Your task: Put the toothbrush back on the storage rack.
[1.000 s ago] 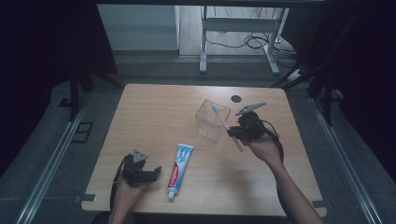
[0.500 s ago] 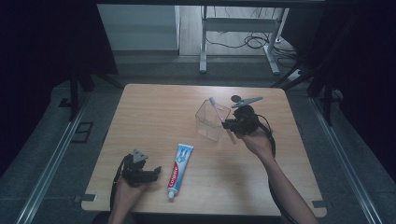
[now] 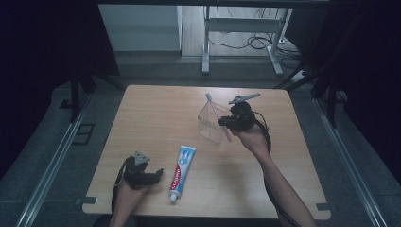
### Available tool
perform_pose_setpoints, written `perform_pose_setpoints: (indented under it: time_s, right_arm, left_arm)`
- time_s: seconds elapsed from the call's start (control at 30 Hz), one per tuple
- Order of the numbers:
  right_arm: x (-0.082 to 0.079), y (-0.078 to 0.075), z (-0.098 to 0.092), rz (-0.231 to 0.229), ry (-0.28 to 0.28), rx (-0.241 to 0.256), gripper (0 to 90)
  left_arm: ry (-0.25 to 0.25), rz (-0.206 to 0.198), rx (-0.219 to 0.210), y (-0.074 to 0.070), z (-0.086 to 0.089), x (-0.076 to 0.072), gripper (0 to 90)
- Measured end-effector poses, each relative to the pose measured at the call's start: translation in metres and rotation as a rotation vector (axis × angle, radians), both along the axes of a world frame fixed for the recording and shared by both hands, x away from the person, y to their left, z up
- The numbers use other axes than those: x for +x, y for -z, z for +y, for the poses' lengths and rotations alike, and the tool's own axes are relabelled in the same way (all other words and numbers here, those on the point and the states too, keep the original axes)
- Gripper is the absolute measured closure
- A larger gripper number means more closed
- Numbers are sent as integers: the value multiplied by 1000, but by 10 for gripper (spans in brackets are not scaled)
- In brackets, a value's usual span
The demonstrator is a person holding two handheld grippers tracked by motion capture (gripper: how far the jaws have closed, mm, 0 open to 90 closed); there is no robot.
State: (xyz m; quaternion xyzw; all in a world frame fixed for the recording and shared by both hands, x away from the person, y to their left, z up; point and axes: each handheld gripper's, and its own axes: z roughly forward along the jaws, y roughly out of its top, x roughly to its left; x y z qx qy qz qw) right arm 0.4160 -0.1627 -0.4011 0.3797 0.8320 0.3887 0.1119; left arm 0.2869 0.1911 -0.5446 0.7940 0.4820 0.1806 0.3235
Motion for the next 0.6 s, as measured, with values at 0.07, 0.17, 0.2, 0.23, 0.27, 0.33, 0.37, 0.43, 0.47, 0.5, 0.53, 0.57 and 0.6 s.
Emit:
perform_pose_setpoints:
  time_s: [0.07, 0.17, 0.2, 0.23, 0.27, 0.33, 0.37, 0.43, 0.47, 0.5, 0.53, 0.57, 0.6]
  right_arm:
    - [1, 0, 3, -1, -1, 3, 781]
    - [4, 1, 8, -2, -1, 8, 780]
    - [5, 2, 9, -1, 0, 10, 781]
    - [6, 2, 10, -2, 1, 13, 781]
    - [7, 2, 12, -4, -1, 15, 781]
    - [9, 2, 14, -7, 0, 17, 781]
    - [10, 1, 16, -12, 0, 19, 781]
    - [12, 1, 18, -17, 1, 23, 781]
    - [13, 1, 19, -21, 5, 28, 781]
    - [14, 0, 20, -21, 8, 36, 781]
    - [15, 0, 21, -24, 8, 45, 781]
    - [17, -1, 22, -27, 7, 49, 781]
    - [18, -1, 23, -28, 10, 51, 781]
  left_arm:
    - [1, 0, 1, 0, 0, 0, 137]
    - [1, 0, 0, 0, 0, 0, 137]
    - [2, 0, 0, 0, 0, 0, 137]
    - [2, 0, 1, 0, 0, 0, 137]
    - [3, 0, 1, 0, -1, 0, 137]
    - [3, 0, 0, 0, -1, 0, 137]
    - [3, 0, 0, 0, -1, 0, 137]
    - [3, 0, 0, 0, -1, 0, 137]
    - [3, 0, 0, 0, -1, 0, 137]
    - [3, 0, 0, 0, -1, 0, 137]
    - [3, 0, 0, 0, -1, 0, 137]
    - [3, 1, 0, 0, -1, 0, 136]
    - [3, 0, 0, 0, -1, 0, 137]
